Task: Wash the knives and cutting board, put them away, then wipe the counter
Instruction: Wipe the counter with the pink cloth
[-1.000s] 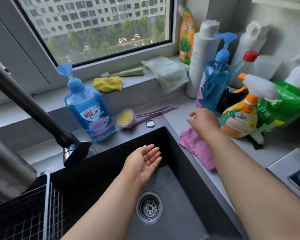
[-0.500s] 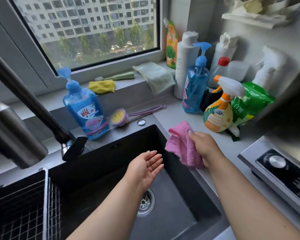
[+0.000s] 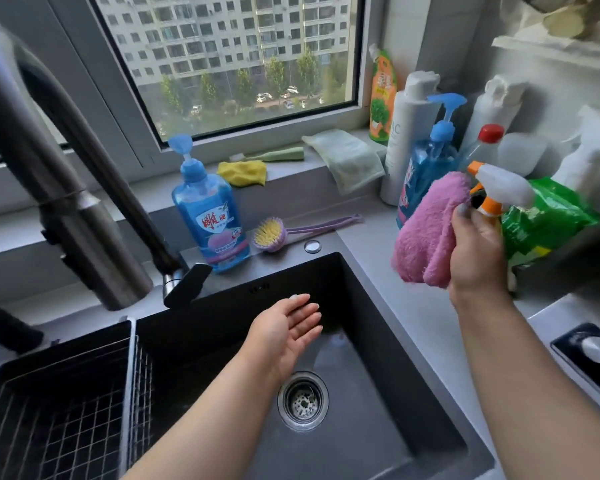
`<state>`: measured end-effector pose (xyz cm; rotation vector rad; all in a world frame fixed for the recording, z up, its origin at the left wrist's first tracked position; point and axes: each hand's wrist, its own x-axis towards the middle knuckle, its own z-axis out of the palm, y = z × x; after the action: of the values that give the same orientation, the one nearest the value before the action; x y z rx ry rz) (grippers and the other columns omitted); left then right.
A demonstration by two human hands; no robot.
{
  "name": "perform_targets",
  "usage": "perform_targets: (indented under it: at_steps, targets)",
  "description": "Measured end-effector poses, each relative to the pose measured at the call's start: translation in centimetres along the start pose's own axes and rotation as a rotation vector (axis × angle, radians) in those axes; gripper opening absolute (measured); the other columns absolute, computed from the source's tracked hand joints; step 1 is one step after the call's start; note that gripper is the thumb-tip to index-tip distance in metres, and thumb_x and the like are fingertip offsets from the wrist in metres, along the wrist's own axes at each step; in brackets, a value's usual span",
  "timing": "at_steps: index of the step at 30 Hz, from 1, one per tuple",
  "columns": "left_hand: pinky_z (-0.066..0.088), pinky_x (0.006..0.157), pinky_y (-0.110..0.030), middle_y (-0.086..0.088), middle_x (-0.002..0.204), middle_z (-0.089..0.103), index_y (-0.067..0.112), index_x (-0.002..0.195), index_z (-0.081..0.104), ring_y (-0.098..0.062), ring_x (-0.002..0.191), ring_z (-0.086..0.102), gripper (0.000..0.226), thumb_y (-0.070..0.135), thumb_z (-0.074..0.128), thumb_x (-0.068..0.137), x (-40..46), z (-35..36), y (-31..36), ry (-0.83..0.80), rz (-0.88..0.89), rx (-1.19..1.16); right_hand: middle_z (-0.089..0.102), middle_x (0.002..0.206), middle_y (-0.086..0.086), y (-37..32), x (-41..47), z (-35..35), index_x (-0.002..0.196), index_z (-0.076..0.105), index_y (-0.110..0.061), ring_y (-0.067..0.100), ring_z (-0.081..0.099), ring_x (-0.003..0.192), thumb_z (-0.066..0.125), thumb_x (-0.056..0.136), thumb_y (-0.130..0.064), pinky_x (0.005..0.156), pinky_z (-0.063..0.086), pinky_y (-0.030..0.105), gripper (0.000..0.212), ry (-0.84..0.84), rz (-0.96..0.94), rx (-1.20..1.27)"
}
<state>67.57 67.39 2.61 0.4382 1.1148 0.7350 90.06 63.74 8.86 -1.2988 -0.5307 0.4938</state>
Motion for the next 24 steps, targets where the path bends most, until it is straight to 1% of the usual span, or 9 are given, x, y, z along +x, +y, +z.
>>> perform_targets:
  at_steps: [4,7,9,12,14,18,20,23,24]
  targets:
    - [0.054,0.079,-0.036,-0.014,0.097,0.068,0.007,0.1,0.065,-0.024,0.087,0.065,0.02,0.014,0.047,0.097,-0.9,-1.0,2.0,0.058,0.109,0.078,0.062,0.122,-0.001,4.7,3.2,2.1,0.12,0.065,-0.02,0.021,0.053,0.115,0.05,0.093,-0.04,0.104,0.037,0.034,0.037,-0.221,-0.303,-0.668]
    - [0.056,0.079,-0.034,-0.012,0.101,0.069,0.009,0.102,0.066,-0.022,0.092,0.067,0.02,0.011,0.047,0.097,-2.0,-1.5,4.4,0.124,0.243,0.21,0.032,0.153,0.0,10.9,4.9,2.6,0.145,0.038,-0.027,0.024,0.031,0.139,0.052,0.082,-0.064,0.114,0.021,0.045,0.074,-0.568,-0.166,-1.344]
    - [0.055,0.086,-0.033,-0.007,0.102,0.067,0.013,0.105,0.064,-0.019,0.096,0.065,0.018,0.01,0.049,0.096,-2.8,-1.8,6.5,0.198,0.397,0.355,0.021,0.157,-0.004,14.0,5.1,2.5,0.149,0.026,-0.032,0.023,0.022,0.143,0.047,0.079,-0.072,0.114,0.017,0.048,0.083,-0.622,-0.095,-1.544]
    - [0.051,0.094,-0.034,0.001,0.103,0.063,0.022,0.098,0.062,-0.016,0.102,0.062,0.015,0.009,0.056,0.092,-3.0,-1.7,9.4,0.241,0.629,0.479,0.025,0.156,-0.006,14.9,5.1,2.7,0.146,0.031,-0.036,0.022,0.025,0.14,0.046,0.086,-0.061,0.114,0.018,0.047,0.066,-0.527,-0.159,-1.518]
    - [0.049,0.097,-0.035,0.002,0.105,0.063,0.021,0.102,0.062,-0.016,0.105,0.06,0.016,0.011,0.058,0.09,-1.9,-0.9,10.4,0.215,0.664,0.552,0.032,0.153,-0.007,14.6,5.0,2.8,0.143,0.039,-0.036,0.022,0.03,0.138,0.048,0.091,-0.052,0.114,0.019,0.044,0.055,-0.49,-0.174,-1.435]
    - [0.042,0.084,-0.027,-0.004,0.125,0.057,0.02,0.129,0.052,-0.014,0.1,0.052,0.041,0.021,0.058,0.089,3.0,1.8,9.4,0.207,0.536,0.892,0.041,0.148,-0.009,14.2,4.1,2.6,0.135,0.051,-0.034,0.019,0.035,0.135,0.052,0.092,-0.044,0.111,0.02,0.036,0.045,-0.49,-0.195,-1.352]
    - [0.037,0.081,-0.023,-0.004,0.127,0.05,0.026,0.128,0.05,-0.014,0.095,0.049,0.038,0.02,0.055,0.091,5.1,3.3,8.8,0.201,0.457,0.937,0.045,0.145,-0.01,14.1,3.5,2.2,0.133,0.053,-0.035,0.019,0.038,0.133,0.053,0.091,-0.045,0.109,0.022,0.035,0.044,-0.487,-0.224,-1.343]
    - [0.035,0.101,-0.025,-0.004,0.14,0.045,0.019,0.14,0.041,-0.023,0.123,0.048,0.051,0.02,0.054,0.091,8.0,4.4,8.4,0.167,0.321,0.811,0.046,0.142,-0.012,14.0,2.8,1.7,0.134,0.051,-0.036,0.017,0.04,0.13,0.052,0.09,-0.047,0.107,0.024,0.035,0.045,-0.492,-0.261,-1.352]
    - [0.035,0.107,-0.033,-0.007,0.142,0.047,0.017,0.142,0.04,-0.027,0.126,0.047,0.056,0.022,0.057,0.088,9.2,4.6,8.2,0.158,0.294,0.768,0.046,0.142,-0.012,14.0,2.8,1.6,0.134,0.051,-0.037,0.017,0.04,0.13,0.052,0.09,-0.047,0.107,0.024,0.035,0.045,-0.497,-0.268,-1.355]
